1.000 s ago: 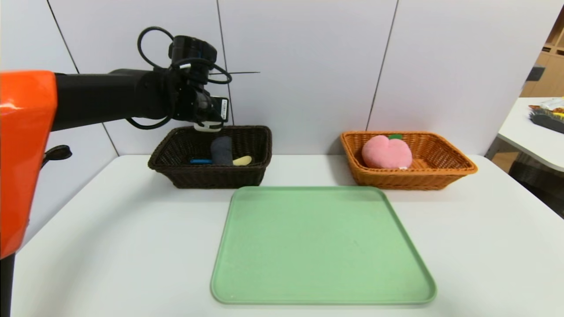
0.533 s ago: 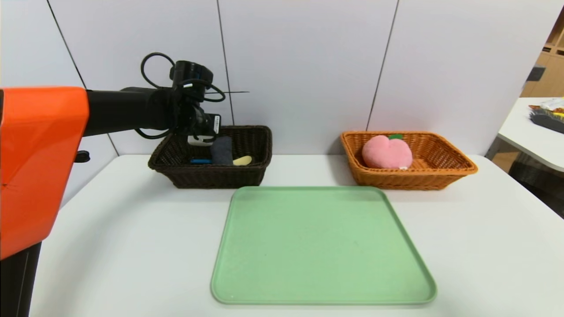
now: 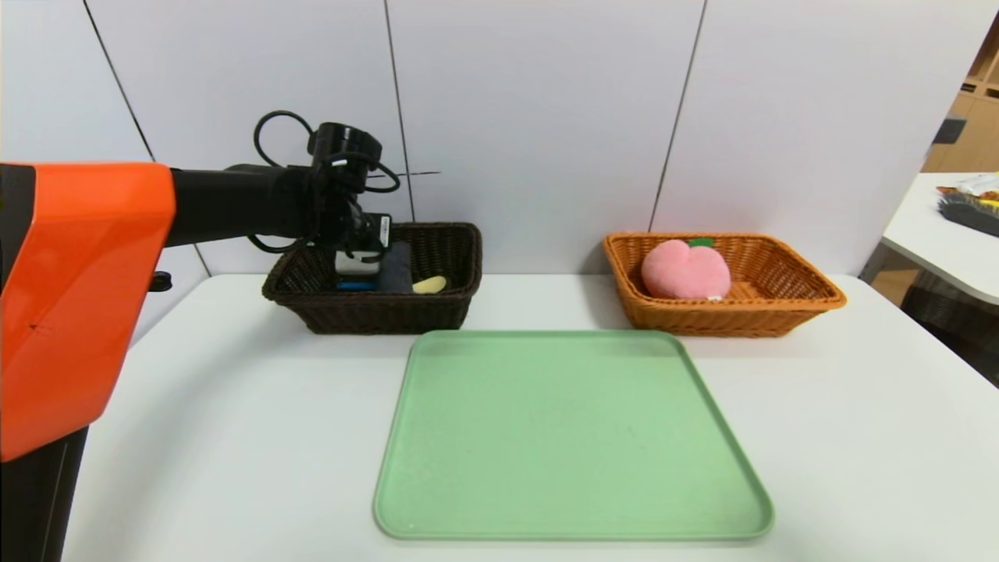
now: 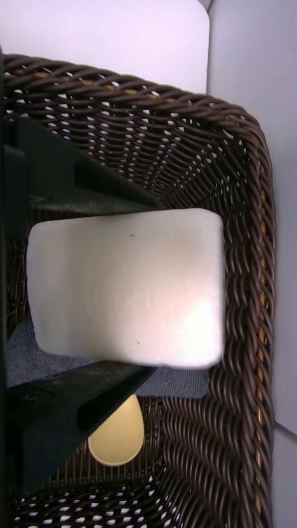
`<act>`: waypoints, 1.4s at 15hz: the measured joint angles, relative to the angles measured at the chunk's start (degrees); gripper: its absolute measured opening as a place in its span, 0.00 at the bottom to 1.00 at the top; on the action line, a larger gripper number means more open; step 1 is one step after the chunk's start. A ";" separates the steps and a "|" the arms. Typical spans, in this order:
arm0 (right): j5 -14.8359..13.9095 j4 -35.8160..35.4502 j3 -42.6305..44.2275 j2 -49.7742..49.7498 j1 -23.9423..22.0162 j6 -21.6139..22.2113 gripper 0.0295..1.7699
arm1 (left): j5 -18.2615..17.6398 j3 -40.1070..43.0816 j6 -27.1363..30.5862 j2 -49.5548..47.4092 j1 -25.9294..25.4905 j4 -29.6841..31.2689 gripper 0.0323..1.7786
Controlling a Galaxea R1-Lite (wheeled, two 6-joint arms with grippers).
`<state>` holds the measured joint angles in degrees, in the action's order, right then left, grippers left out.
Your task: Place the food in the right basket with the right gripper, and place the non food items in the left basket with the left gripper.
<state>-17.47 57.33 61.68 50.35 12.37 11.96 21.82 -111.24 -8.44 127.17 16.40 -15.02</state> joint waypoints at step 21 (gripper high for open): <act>0.72 -0.26 -3.30 -14.54 -5.90 -0.55 0.96 | -1.45 22.71 -3.28 -49.84 0.80 -16.29 0.94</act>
<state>-16.75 57.08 58.38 35.80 6.47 11.41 20.37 -88.53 -11.72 77.34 17.20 -31.31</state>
